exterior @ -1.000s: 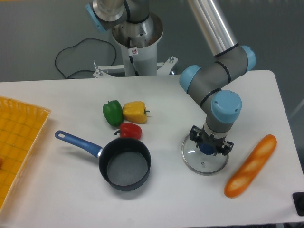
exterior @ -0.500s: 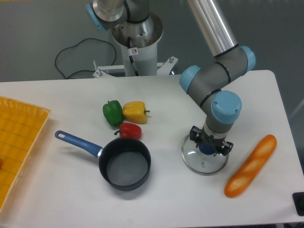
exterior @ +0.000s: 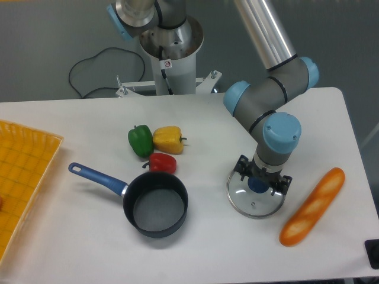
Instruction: Place the lid on the table
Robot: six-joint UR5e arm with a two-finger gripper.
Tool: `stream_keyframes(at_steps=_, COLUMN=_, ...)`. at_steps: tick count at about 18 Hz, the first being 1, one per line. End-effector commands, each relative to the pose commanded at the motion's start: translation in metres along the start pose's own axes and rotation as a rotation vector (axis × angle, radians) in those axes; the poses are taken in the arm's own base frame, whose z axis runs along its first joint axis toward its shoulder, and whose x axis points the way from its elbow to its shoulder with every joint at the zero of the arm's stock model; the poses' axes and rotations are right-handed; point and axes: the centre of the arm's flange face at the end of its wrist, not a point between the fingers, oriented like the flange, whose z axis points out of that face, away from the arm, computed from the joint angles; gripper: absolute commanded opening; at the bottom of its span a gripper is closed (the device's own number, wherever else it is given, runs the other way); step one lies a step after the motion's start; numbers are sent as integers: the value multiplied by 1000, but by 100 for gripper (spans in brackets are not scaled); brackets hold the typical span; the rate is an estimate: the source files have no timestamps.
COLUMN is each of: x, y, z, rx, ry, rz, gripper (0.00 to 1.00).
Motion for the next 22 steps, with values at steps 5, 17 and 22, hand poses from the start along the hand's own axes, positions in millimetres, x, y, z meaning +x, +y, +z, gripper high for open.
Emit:
stream_keyframes(at_steps=5, x=6, y=12, z=-35, rx=-12, ry=-57, rz=0, gripper=100)
stream_keyframes(at_steps=17, x=1, y=40, z=-93, rx=-8, ry=-105, rz=203, gripper=100)
stream_keyframes(at_steps=22, x=-1, y=49, z=-97, rx=-26, ry=-88, rz=424, gripper=100)
